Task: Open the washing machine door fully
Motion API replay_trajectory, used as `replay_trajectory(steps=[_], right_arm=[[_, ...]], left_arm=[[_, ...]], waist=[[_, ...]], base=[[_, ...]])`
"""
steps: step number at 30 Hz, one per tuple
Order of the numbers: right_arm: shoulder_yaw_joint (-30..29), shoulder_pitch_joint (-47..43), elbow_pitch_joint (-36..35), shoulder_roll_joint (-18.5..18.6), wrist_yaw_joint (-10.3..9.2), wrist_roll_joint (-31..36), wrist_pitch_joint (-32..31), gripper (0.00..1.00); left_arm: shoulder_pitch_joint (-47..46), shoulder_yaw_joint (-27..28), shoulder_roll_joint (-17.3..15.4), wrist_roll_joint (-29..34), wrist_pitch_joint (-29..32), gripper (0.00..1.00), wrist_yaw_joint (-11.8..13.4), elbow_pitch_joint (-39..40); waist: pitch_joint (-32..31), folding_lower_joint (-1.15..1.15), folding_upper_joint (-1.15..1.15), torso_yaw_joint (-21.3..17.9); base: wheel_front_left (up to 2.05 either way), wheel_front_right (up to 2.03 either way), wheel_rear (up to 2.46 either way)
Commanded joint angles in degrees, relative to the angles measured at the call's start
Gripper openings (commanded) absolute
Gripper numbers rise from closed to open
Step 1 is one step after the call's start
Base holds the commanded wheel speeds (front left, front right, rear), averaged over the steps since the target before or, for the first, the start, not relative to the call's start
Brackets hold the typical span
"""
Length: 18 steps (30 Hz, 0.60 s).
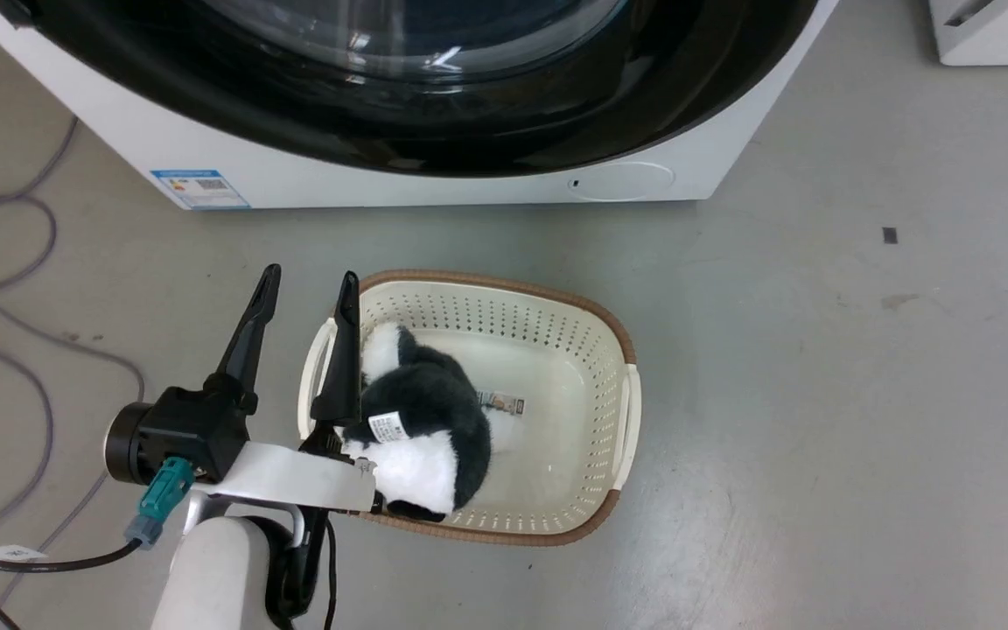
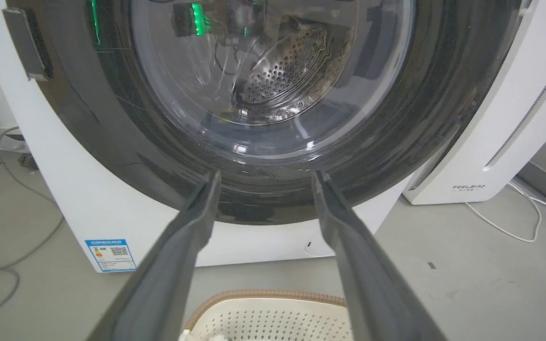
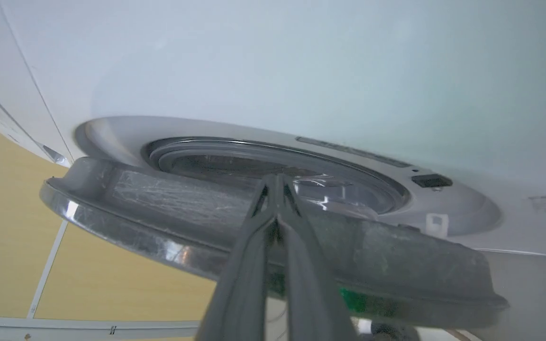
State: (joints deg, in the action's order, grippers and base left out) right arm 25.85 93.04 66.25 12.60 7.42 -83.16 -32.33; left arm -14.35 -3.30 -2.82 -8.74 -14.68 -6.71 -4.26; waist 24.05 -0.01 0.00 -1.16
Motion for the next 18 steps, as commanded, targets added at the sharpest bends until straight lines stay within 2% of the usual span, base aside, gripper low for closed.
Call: replay_trajectory(steps=[1, 11, 18], right_arm=[[0.2, 0.4, 0.4, -0.6, 0.07, 0.3, -0.1, 0.0], [2.0, -0.6, 0.2, -1.2, 0.07, 1.4, -4.8, 0.0], [2.9, -4.2, -1.6, -1.1, 0.07, 1.1, -9.4, 0.0]], left_arm=[[-0.8, -0.1, -0.1, 0.2, -0.3, 1.0, -0.1, 0.0], [-0.9, -0.2, -0.1, -0.1, -0.3, 1.0, -0.1, -0.2], [0.0, -0.7, -0.1, -0.1, -0.3, 1.0, 0.1, -1.1]], waist=[[0.4, 0.01, 0.0, 0.4], [0.5, 0.01, 0.0, 1.1], [-2.3, 0.01, 0.0, 1.2]], base=[[0.0, 0.0, 0.0], [0.0, 0.0, 0.0], [0.0, 0.0, 0.0]])
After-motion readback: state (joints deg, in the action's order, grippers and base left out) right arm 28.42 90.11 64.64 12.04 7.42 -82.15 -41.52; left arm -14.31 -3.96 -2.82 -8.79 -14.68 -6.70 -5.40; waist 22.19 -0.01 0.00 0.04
